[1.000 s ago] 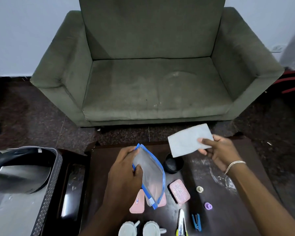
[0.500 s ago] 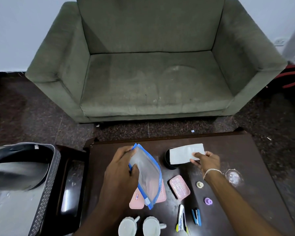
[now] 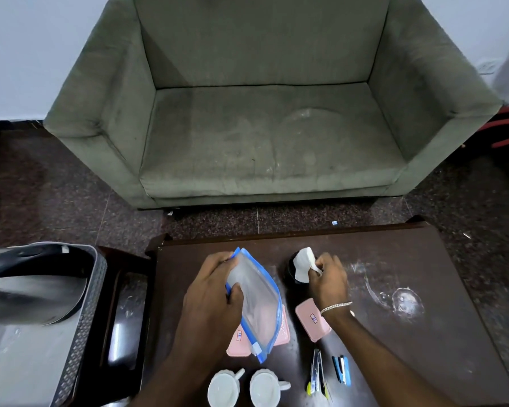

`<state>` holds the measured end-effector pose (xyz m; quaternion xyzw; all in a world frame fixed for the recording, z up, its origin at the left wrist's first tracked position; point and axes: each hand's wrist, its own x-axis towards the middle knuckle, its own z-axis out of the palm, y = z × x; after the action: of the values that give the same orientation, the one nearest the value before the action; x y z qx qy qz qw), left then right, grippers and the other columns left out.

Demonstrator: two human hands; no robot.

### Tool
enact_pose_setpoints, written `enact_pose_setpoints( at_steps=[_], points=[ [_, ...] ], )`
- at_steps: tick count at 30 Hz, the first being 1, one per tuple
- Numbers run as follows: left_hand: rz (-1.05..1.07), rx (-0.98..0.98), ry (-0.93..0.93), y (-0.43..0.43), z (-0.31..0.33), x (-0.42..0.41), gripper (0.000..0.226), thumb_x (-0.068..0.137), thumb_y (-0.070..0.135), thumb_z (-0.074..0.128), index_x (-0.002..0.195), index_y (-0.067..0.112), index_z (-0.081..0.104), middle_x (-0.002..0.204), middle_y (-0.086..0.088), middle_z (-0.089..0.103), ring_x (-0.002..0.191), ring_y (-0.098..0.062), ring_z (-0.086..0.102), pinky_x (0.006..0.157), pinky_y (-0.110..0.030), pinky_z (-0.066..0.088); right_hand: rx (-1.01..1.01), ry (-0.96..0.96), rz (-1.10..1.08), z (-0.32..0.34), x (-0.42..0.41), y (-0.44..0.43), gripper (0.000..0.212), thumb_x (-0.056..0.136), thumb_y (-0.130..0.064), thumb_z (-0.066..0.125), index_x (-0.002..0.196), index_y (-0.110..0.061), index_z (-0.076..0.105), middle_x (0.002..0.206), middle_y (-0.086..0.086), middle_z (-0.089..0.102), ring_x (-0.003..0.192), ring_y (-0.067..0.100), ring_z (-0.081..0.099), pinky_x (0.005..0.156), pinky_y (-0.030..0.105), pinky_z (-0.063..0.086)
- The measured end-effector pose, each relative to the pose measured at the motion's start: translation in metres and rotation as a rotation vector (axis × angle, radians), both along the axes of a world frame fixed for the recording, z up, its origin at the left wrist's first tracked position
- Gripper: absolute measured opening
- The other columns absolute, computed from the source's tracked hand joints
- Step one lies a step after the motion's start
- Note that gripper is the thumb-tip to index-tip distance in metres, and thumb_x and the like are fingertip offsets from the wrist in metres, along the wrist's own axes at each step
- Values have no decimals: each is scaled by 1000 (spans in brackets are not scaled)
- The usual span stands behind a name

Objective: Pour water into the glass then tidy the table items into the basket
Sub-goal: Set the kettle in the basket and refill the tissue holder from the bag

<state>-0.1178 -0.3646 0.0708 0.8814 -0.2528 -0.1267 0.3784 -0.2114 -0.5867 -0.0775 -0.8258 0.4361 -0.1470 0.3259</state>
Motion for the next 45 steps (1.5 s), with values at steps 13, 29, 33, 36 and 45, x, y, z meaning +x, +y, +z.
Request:
enact_pose_setpoints(
  at_steps=[13, 29, 33, 36, 45],
  points=[
    [9, 1, 17, 0, 2, -1, 44, 87, -2, 65, 128, 13, 67, 132, 17, 55, 106, 0, 59, 93, -31, 54, 170, 183, -38, -14, 11, -15, 24, 79, -13, 75, 102, -11, 66, 107, 14, 54, 101, 39, 55, 82, 38, 43],
    [211, -102, 72, -18, 6, 5, 33, 86, 4, 74, 118, 12, 70, 114, 9, 55, 76, 0, 61, 75, -8, 45, -242, 76, 564, 139, -44, 105, 41, 72, -50, 79, 102, -24, 69, 142, 15, 52, 115, 35, 59, 83, 41, 53],
    [260, -281, 61, -13, 10, 10, 22, 89, 28, 76, 109, 31, 66, 108, 11, 60, 65, -10, 68, 72, -31, 56, -41, -97, 526, 147, -34, 81, 12, 81, -8, 70, 84, -16, 62, 99, -4, 62, 82, 21, 65, 66, 33, 50],
    [357, -462, 238, 3, 9, 24, 49, 82, 57, 69, 125, 40, 56, 119, 8, 65, 89, -18, 71, 81, -41, 60, 185, -215, 512, 168, -24, 56, 15, 87, -8, 74, 80, -17, 64, 82, -6, 67, 80, -2, 64, 68, 23, 50],
    [-226, -468, 730, 18, -11, 31, 98, 83, 32, 77, 156, 43, 13, 142, 4, 65, 135, -13, 57, 110, -29, 45, 805, -556, 563, 208, -5, -19, 17, 75, 4, 71, 72, -4, 56, 67, 9, 54, 64, 21, 49, 61, 34, 36]
  ],
)
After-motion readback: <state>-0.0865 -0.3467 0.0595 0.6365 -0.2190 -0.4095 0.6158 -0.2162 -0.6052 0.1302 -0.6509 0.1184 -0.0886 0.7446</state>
